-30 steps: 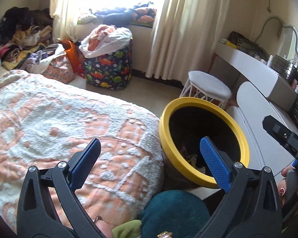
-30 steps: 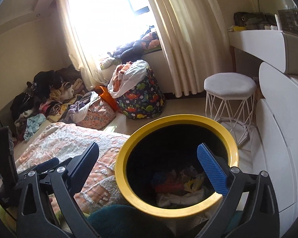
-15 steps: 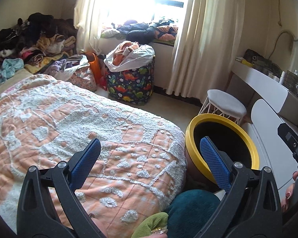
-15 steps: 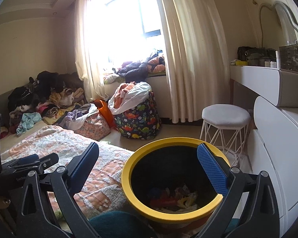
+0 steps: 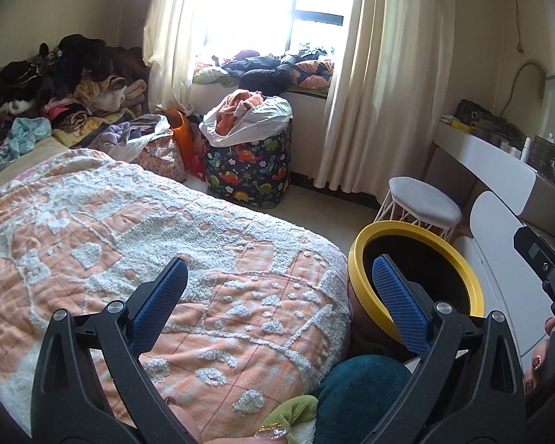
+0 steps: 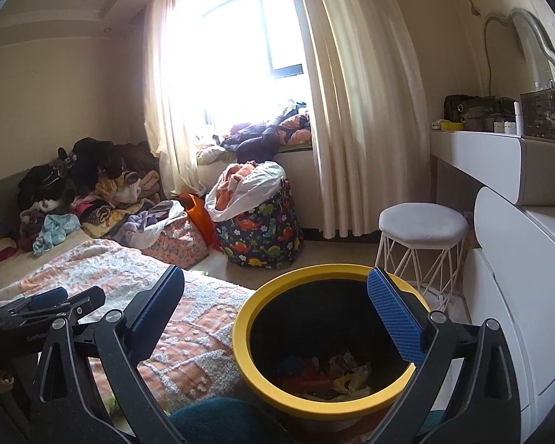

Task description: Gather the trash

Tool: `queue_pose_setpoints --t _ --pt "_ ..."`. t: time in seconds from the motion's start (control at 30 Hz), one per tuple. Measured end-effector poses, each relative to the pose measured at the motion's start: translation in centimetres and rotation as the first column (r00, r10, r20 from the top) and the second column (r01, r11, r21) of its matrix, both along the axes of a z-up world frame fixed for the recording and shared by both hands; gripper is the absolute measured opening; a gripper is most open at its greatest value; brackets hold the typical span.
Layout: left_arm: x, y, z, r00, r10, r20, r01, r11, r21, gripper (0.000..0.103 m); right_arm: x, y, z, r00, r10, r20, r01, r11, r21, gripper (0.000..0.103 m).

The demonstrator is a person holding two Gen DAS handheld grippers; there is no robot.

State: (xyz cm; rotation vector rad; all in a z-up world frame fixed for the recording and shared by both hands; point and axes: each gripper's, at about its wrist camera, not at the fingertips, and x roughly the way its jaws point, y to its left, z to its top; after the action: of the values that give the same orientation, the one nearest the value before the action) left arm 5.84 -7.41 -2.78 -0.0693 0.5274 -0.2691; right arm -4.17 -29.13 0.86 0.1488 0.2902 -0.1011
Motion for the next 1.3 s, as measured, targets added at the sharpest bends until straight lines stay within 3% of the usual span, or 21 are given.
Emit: queue_pose_setpoints --t 1.3 --pt "-0.18 -0.25 -0.01 1.000 0.002 0.014 -0.002 1.000 0.017 0.092 0.00 -0.41 -0.01 1.000 -0.013 0.013 0.013 1.000 0.016 0.096"
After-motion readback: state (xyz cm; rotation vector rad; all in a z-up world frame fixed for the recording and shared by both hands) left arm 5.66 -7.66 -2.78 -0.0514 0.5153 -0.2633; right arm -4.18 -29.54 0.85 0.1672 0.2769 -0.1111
